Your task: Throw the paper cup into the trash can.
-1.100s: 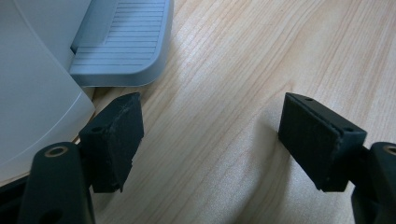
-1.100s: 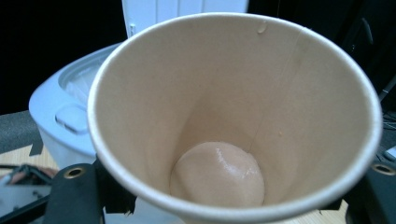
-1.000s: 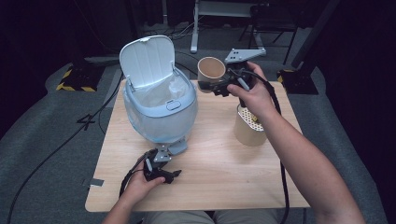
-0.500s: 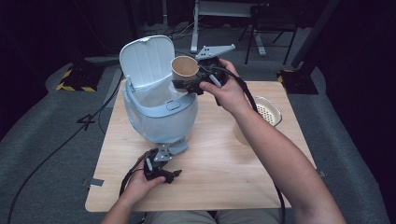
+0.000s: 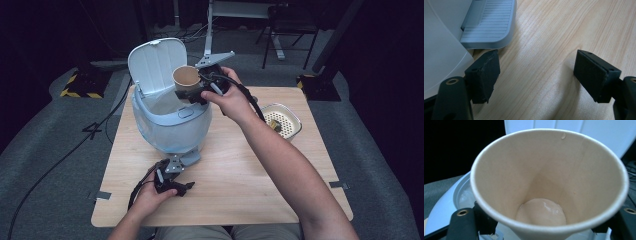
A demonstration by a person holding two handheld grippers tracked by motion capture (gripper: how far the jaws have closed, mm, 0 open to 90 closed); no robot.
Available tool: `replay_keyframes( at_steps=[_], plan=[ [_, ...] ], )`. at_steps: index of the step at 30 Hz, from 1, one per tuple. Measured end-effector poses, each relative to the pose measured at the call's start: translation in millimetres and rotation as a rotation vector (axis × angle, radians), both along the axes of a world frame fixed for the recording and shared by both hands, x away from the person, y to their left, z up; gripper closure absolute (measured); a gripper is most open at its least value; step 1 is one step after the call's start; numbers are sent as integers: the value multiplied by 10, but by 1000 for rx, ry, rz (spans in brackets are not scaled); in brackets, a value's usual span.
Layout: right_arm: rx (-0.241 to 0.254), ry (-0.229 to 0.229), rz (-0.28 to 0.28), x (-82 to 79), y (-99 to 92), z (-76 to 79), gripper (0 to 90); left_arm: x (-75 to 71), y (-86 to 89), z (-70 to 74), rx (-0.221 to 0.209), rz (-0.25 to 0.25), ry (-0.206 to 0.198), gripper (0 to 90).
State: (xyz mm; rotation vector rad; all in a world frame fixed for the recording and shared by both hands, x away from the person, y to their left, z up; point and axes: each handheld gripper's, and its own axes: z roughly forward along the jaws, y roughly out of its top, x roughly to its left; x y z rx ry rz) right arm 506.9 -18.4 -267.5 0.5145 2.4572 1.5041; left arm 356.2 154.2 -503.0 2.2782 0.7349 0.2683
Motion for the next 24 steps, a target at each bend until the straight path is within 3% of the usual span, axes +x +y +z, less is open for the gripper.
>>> replay_keyframes(
  at_steps=[1, 2, 7, 14, 21, 24],
  plan=[
    [0, 0, 0, 0, 0, 0, 254, 0, 0, 0, 0, 0, 0, 218],
    [-18, -4, 5, 6, 35, -38, 161, 0, 0, 0, 0, -1, 0, 218],
    [-8, -28, -30, -4, 84, -86, 146, 0, 0, 0, 0, 0, 0, 218],
    [0, -34, -10, -54, 23, -21, 155, 0, 0, 0, -1, 0, 0, 218],
    [40, -67, -32, -138, -228, 148, 157, -1, 2, -1, -2, 2, -1, 219],
    [56, -69, -55, -228, -476, 230, 157, -4, 15, -1, -2, 5, -2, 224]
  ],
)
